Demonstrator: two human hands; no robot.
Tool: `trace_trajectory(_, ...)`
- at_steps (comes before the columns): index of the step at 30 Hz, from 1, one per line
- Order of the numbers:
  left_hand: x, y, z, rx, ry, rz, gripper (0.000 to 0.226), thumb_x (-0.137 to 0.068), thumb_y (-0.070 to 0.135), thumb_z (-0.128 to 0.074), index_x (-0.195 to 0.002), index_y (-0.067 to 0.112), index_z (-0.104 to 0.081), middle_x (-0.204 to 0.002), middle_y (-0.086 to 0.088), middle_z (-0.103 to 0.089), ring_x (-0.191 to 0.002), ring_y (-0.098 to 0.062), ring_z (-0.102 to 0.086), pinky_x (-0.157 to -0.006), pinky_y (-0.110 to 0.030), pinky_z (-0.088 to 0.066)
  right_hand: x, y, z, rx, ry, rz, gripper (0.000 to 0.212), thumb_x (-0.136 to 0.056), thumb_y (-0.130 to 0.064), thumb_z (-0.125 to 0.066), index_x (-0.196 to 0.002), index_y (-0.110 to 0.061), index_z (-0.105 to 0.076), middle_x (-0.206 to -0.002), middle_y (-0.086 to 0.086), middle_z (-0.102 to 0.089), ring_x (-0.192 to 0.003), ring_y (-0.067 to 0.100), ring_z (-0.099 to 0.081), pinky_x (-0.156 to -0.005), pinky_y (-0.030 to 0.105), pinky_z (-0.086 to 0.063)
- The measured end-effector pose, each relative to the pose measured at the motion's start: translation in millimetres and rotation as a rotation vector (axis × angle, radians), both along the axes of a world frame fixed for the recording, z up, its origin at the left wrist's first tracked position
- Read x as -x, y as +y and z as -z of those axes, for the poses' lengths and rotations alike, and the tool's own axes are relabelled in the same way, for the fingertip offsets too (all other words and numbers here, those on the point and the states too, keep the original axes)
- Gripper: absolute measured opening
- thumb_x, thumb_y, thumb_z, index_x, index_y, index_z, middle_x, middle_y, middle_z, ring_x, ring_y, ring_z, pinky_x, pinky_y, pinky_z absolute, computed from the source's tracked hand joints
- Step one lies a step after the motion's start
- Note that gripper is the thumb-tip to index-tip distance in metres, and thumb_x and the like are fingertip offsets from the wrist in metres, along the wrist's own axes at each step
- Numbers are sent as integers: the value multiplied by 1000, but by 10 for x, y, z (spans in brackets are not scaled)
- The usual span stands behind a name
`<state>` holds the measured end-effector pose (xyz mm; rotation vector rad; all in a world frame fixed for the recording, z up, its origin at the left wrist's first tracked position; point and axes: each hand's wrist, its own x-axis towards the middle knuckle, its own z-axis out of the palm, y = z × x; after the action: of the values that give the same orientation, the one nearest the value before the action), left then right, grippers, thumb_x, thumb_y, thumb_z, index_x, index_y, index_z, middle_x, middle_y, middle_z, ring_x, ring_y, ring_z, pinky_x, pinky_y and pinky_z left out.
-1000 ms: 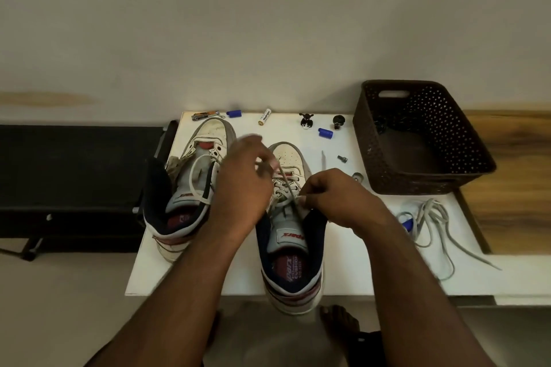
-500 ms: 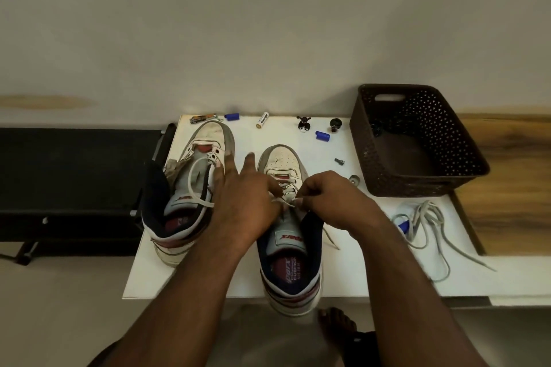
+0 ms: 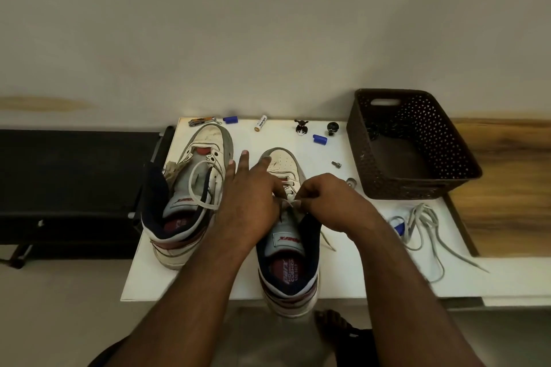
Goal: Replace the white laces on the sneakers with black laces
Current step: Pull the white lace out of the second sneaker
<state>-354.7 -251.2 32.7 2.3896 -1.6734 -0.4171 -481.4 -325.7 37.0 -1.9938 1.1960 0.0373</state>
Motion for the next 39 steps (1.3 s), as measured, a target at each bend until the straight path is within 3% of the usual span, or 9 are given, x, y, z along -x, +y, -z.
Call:
trace_trajectory(5,-41,51,-62,560,345,-355,7,-85,12,-68,-85,17,-74,-131,1,-59,-122,-9,-48,-93,-8,-29,32,-6,-20,-24,0,9,9,-90,-22,-64,-96,-17,-69,-98,2,-68,-90,16,-62,-73,27,-47)
trace_trajectory(8,-153,84,-132,762,208,-641,5,-82,17,-72,-83,22,-74,-133,4,-54,-125,-23,-44,-99,-34,-34,25,-6,-15,-17,-11,17,13,-89,-24,-66,-101,-20,-66,-105,1,-66,-91,16,-60,-67,24,-45)
trace_trajectory(14,-284,156,-217,935,171,-850,19,-86,26,-65,-105,26,-69,-142,7,-41,-130,-25,-35,-101,-44,-27,31,-2,-8,-18,-57,10,37,-87,-19,-69,-121,-28,-58,-120,5,-62,-96,17,-59,-66,22,-41)
trace_trajectory(19,-276,137,-188,477,-115,-581,108,-75,-1,-64,-153,34,1,-159,-19,16,-143,-47,12,-112,-61,-9,20,3,-5,4,-50,-12,29,-89,-18,-67,-116,-28,-64,-112,1,-63,-94,14,-60,-67,21,-44)
trace_trajectory(21,-174,109,-146,509,-118,-319,92,-74,-6,-62,-150,33,-28,-161,-17,1,-145,-44,4,-114,-57,-9,14,20,-28,25,-40,-32,28,-89,-20,-66,-116,-28,-65,-113,0,-64,-95,12,-58,-70,20,-43)
trace_trajectory(24,-129,59,-87,601,166,-131,35,-80,1,-66,-108,21,-73,-130,-4,-56,-123,-21,-50,-102,-35,-39,10,72,-60,44,-27,-91,34,-90,-18,-64,-123,-26,-63,-125,-2,-59,-111,13,-54,-84,19,-38)
trace_trajectory(27,-143,61,-90,309,306,-121,12,-83,14,-68,-91,22,-74,-93,3,-64,-83,-11,-59,-72,-24,-43,-9,106,-71,84,6,-139,34,-88,-17,-64,-122,-23,-63,-133,-1,-55,-122,15,-50,-89,21,-36)
trace_trajectory(31,-173,94,-70,-79,281,-125,10,-81,27,-72,-89,22,-71,-86,2,-65,-81,-14,-61,-71,-27,-48,-61,116,-32,165,47,-91,24,-85,-16,-66,-106,-25,-66,-126,0,-58,-115,19,-54,-95,32,-47)
trace_trajectory(39,-190,98,-74,-139,406,-203,14,-88,10,-62,-80,9,-72,-72,-13,-70,-59,-27,-70,-48,-32,-56,-85,89,23,72,-98,165,17,-78,-5,-60,-82,-20,-65,-103,-2,-64,-90,18,-61,-80,37,-55)
